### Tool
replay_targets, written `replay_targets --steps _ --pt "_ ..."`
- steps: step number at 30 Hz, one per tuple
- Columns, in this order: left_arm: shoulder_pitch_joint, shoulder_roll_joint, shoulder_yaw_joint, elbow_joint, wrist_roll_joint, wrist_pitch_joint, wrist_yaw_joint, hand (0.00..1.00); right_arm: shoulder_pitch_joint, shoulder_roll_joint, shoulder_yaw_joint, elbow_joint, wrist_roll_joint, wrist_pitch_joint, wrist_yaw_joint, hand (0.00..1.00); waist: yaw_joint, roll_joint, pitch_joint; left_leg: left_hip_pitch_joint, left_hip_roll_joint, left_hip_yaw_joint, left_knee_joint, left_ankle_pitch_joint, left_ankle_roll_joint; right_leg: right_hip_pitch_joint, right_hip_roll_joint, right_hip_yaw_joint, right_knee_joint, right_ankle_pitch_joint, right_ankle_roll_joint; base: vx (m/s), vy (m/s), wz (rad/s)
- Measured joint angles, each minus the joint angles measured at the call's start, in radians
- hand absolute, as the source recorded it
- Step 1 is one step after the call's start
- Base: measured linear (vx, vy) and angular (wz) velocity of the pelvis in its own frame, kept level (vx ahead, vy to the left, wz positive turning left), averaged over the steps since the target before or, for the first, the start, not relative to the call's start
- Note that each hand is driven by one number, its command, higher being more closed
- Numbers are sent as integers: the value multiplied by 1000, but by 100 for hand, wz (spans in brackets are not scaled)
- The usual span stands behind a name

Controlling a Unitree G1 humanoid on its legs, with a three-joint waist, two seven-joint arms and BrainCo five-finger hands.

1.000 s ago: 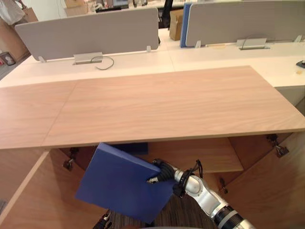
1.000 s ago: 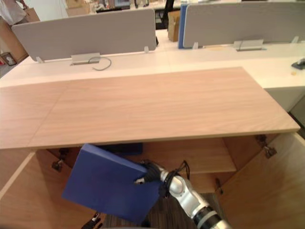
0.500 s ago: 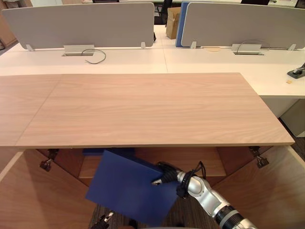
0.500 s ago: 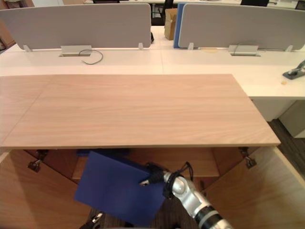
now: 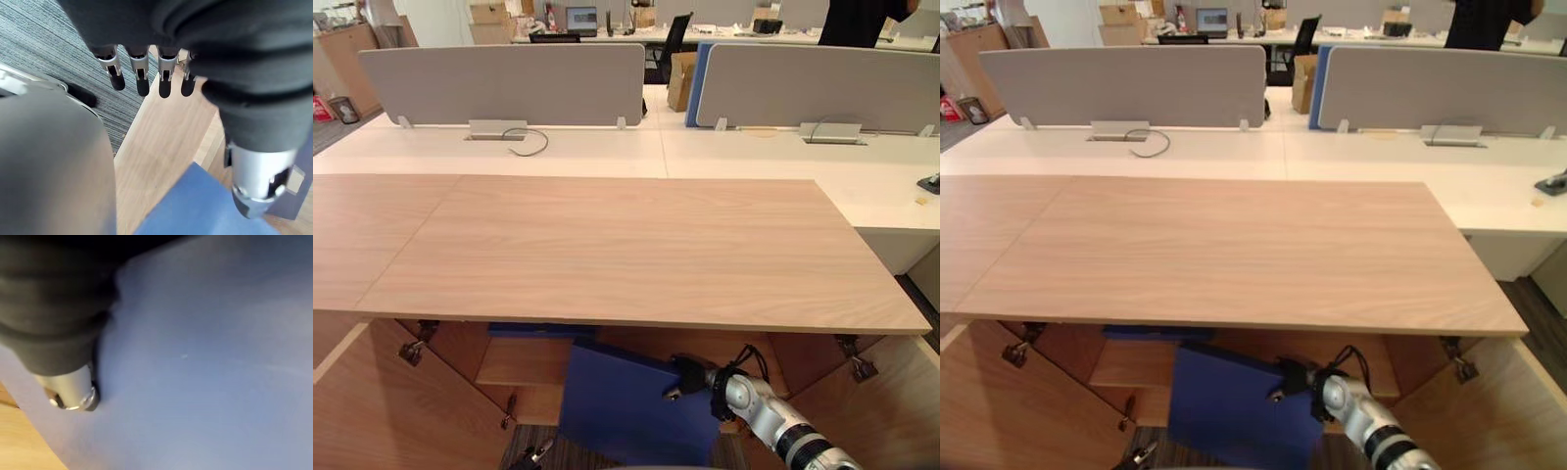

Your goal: Walk over to the cabinet, pick up the folder, carry it to the office cabinet, place the folder inside the office cabinet, then close the office cabinet door

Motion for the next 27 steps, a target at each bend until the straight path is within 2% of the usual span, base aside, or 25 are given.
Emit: replay_targets --steps 2,4,5,7,8,9,11,14,17,24,27 --pt "4 -1 0 -11 -1 1 0 0 3 33 -137 82 124 58 -13 100 0 0 0 -1 0 -8 -1 1 0 3 0 -3 1 0 0 -53 2 13" --pt "15 -2 1 -15 -4 1 1 0 6 86 -316 136 323 104 -55 100 0 2 0 -2 0 -13 -3 4 5 3 0 -6 1 0 0 -47 3 5" --pt "17 -3 2 -15 -7 2 2 0 6 121 -409 161 576 116 -101 100 -2 4 -1 -2 0 -15 -6 7 9 3 1 -9 1 1 -1 -31 3 4" --pt "16 -7 3 -15 -12 2 3 0 4 177 -511 167 851 112 -133 100 -3 6 -2 1 0 -18 -17 15 12 3 1 -17 1 2 -2 -18 2 6" --pt "15 -12 5 -17 -18 2 7 0 0 234 -584 166 1137 87 -162 100 -4 8 -4 3 -1 -24 -22 23 22 6 1 -26 -1 4 -2 -5 1 11" --pt "15 -14 5 -20 -22 2 10 0 -4 259 -615 166 1219 71 -170 100 -4 9 -4 5 -1 -29 -22 23 23 9 1 -27 -2 5 -1 12 2 13" --pt "17 -23 5 -39 -48 9 37 0 -9 303 -646 166 1522 31 -212 100 -5 10 -3 12 -3 -41 -23 24 23 27 1 -33 -10 6 -1 13 0 15" --pt "17 -35 5 -54 -78 18 64 0 -19 345 -624 167 1682 -1 -225 100 -1 14 -1 12 -4 -45 -23 26 25 28 3 -37 -17 8 -1 14 -2 6" --pt "17 -40 1 -56 -92 25 75 0 -41 375 -626 172 1780 -19 -269 100 -1 24 5 13 -5 -52 -26 27 27 34 3 -44 -21 9 1 10 -3 6" --pt "26 -39 -20 -93 -92 45 88 0 -184 378 -656 299 1878 -29 -364 100 5 30 17 14 -6 -61 -51 42 33 40 6 -55 -36 15 3 -1 -3 4" --pt "24 -37 -21 -100 -100 52 90 0 -256 372 -656 348 1891 -29 -383 100 22 27 22 6 -9 -61 -37 38 37 41 5 -57 -37 15 4 0 -1 2"
